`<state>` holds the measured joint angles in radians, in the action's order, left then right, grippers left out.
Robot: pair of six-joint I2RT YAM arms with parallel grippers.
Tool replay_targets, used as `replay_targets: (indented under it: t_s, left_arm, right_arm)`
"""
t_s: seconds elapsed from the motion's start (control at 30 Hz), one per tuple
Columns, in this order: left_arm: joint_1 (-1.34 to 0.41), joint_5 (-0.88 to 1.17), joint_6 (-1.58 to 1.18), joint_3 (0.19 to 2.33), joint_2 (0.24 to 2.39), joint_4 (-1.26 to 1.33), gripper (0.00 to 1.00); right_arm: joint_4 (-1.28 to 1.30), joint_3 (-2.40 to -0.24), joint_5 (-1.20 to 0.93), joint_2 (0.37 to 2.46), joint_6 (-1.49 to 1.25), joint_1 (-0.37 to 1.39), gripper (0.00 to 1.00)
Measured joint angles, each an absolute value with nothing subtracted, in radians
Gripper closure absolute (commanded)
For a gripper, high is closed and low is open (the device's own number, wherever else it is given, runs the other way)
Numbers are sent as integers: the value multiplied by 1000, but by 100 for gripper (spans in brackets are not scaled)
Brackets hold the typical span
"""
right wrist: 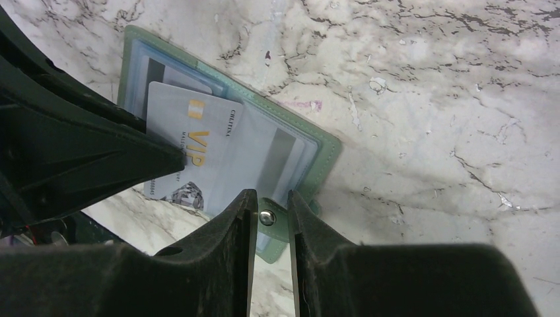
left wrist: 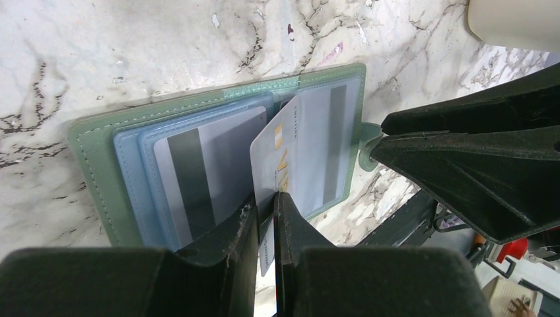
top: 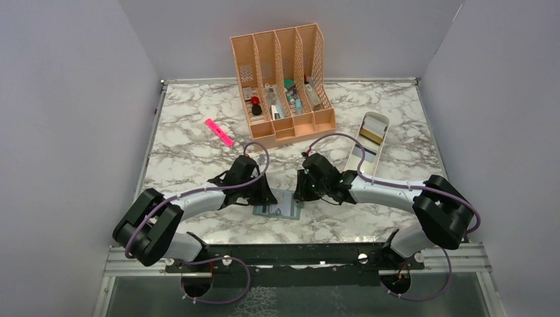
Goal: Put the credit cards into the card holder
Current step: Insert the credit card into the card holder.
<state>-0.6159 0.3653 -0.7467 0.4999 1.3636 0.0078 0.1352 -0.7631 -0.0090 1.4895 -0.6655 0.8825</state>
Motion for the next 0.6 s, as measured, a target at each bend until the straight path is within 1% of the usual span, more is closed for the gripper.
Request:
replay_targets:
  t_s: [0.27, 0.47, 0.53, 0.6]
  left_arm:
    - [-623, 351, -741, 519, 1364, -36, 84]
    - [-632, 346, -725, 551, 1380, -77, 82]
    - [-637, 346, -725, 558, 1392, -78, 81]
    - [-646, 346, -724, 566, 1402, -78, 77]
  right_arm:
    - [152, -758, -1, 1489, -673, 883, 71]
    - [160, -751, 2, 1488, -680, 883, 70]
    - [163, -748, 3, 1485, -680, 883, 70]
    - [163, -748, 3, 1485, -681, 883, 70]
